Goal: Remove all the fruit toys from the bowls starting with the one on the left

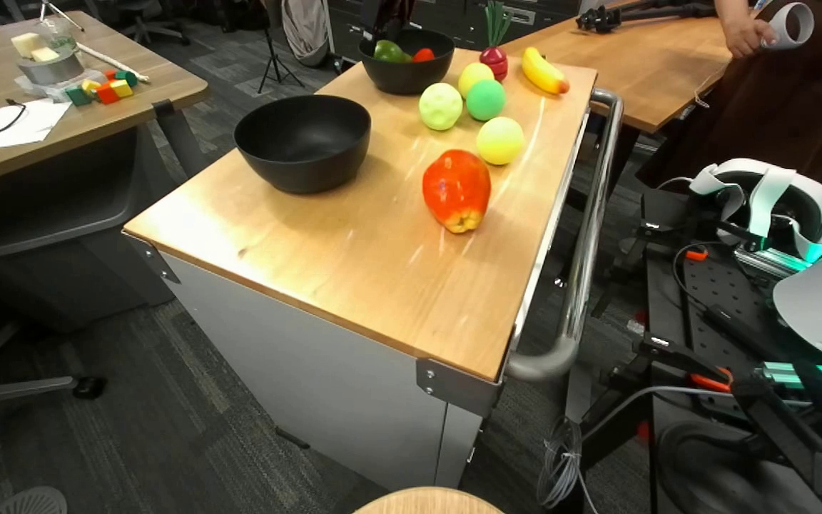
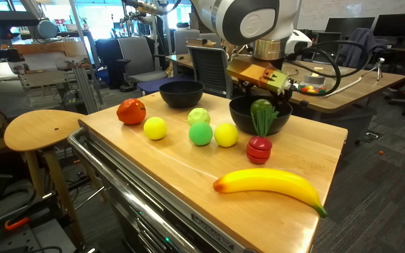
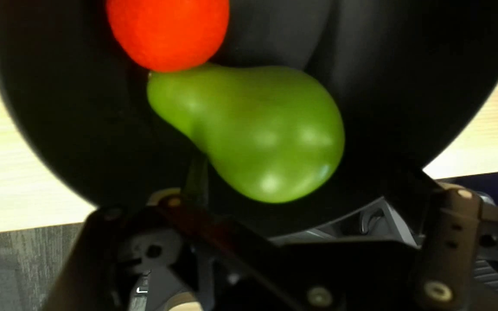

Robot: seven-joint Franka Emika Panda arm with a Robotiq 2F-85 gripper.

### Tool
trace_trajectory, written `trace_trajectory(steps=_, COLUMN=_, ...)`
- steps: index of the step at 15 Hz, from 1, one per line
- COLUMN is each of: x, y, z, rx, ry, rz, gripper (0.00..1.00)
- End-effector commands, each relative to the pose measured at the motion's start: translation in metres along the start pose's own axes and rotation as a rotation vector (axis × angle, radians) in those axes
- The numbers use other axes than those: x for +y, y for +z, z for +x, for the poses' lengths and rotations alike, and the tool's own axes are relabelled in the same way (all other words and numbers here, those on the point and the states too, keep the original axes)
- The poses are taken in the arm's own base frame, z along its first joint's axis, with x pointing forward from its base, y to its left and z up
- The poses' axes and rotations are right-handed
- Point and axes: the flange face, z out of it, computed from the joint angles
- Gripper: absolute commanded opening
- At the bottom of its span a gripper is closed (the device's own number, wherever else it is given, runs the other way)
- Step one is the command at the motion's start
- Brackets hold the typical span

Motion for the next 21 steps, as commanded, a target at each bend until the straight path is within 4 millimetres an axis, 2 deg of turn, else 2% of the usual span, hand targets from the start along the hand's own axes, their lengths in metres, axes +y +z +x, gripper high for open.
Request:
trace_trajectory(steps=1, x=0.009, y=0.009, z=0.002, rx=0.027, ry=-0.009, rz=-0.002, gripper=1.0)
trace_trajectory(steps=4, x=0.024, y=0.02, z=-0.006, rx=0.02, ry=-0.018, rz=-0.04, gripper=1.0)
trace_trajectory(steps=7, x=0.031, y=0.026, z=-0.012, rx=0.018, ry=-0.01, rz=-0.054, gripper=1.0)
trace_trajectory(steps=12, x=0.028, y=0.026, z=-0.015, rx=0.02, ry=0.011, rz=-0.041, gripper=1.0)
trace_trajectory(steps=15, x=0.02, y=0.02, z=-0.013, rx=0.034, ry=0.002, rz=-0.03, gripper=0.94)
trace_trajectory(steps=16, x=0.014, y=0.017, z=-0.012, rx=0.042, ry=-0.008, rz=-0.026, gripper=0.79)
trace_trajectory(steps=17, x=0.009, y=0.014, z=-0.01, rx=0.05, ry=-0.015, rz=-0.022, gripper=0.68)
trace_trajectory(steps=18, x=0.003, y=0.011, z=-0.009, rx=0.053, ry=-0.021, rz=-0.019, gripper=0.67)
trace_trajectory(steps=20, x=-0.013, y=0.0, z=-0.007, rx=0.067, ry=-0.027, rz=-0.003, gripper=0.51)
trace_trajectory(steps=21, x=-0.021, y=-0.006, z=-0.006, rx=0.079, ry=-0.029, rz=0.006, gripper=0.49)
